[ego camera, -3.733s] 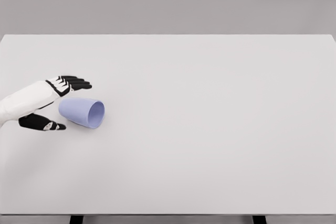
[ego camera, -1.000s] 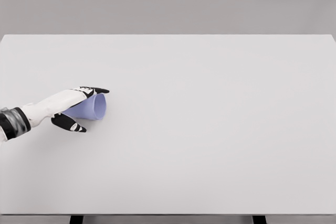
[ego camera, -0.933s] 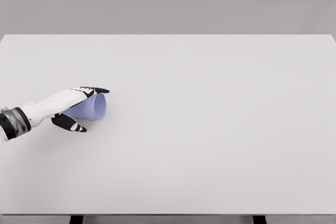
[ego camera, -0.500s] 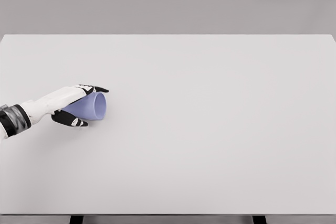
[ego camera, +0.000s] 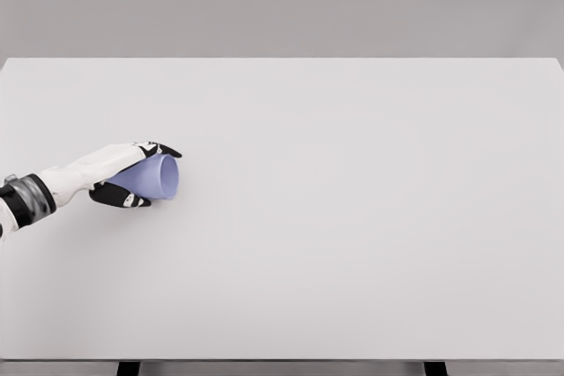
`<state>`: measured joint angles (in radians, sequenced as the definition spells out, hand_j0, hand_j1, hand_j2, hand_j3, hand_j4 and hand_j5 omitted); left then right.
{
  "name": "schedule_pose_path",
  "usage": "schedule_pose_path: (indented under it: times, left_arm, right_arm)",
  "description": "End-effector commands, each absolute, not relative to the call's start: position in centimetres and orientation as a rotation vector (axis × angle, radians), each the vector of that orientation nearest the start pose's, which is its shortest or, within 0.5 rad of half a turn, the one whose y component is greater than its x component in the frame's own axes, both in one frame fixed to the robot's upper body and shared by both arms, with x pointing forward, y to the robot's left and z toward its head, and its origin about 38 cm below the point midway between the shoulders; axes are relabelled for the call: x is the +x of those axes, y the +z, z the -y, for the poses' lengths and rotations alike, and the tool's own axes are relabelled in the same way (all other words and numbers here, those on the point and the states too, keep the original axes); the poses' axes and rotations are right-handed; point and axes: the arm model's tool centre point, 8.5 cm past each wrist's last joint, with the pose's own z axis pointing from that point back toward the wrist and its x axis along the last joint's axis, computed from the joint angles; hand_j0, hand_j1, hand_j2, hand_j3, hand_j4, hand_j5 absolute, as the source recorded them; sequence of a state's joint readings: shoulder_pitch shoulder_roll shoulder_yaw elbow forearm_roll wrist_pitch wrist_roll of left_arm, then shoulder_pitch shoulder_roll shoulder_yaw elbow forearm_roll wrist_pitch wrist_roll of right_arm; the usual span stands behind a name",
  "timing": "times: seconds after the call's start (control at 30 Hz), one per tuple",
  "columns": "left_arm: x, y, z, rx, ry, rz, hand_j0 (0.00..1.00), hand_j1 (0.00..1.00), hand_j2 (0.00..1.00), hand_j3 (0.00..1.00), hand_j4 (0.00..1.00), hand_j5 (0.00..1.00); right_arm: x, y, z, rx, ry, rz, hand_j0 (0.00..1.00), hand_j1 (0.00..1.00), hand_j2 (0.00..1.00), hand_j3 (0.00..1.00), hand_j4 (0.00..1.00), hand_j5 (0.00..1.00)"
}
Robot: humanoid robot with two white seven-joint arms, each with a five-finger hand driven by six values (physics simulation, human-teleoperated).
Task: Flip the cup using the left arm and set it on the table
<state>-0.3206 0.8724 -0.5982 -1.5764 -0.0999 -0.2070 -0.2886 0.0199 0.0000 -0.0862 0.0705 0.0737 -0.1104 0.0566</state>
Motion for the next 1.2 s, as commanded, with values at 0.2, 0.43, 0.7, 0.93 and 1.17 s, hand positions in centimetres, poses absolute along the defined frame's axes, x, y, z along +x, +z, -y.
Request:
schedule_pose_path:
  times: [0.2, 0.43, 0.7, 0.93, 1.17]
  left_arm:
    - [38.7, 13.9, -32.1, 0.232, -1.469, 1.379, 0.72, 0.72, 0.72, 0.72, 0.72, 0.72]
    - [38.9, 14.8, -32.1, 0.204, -1.417, 1.419, 0.74, 0.74, 0.74, 0.74, 0.74, 0.74]
    - [39.0, 16.6, -31.7, 0.111, -1.302, 1.504, 0.74, 0.74, 0.74, 0.74, 0.74, 0.74]
    - [39.2, 16.7, -30.5, 0.028, -1.212, 1.555, 0.75, 0.75, 0.75, 0.75, 0.75, 0.75]
    - [39.2, 16.1, -28.8, -0.056, -1.128, 1.599, 0.77, 0.77, 0.77, 0.77, 0.77, 0.77]
  right_arm:
    - [-2.6, -26.0, 26.5, -0.026, -0.011, 0.021, 1.0, 1.0, 1.0, 1.0, 1.0, 1.0]
    - [-2.6, -26.0, 26.5, -0.026, -0.013, 0.021, 1.0, 1.0, 1.0, 1.0, 1.0, 1.0]
    - [-2.6, -26.0, 26.5, -0.026, -0.011, 0.021, 1.0, 1.0, 1.0, 1.0, 1.0, 1.0]
    - [-2.6, -26.0, 26.5, -0.026, -0.011, 0.021, 1.0, 1.0, 1.0, 1.0, 1.0, 1.0]
    - [-2.6, -26.0, 26.5, -0.026, -0.011, 0.021, 1.0, 1.0, 1.0, 1.0, 1.0, 1.0]
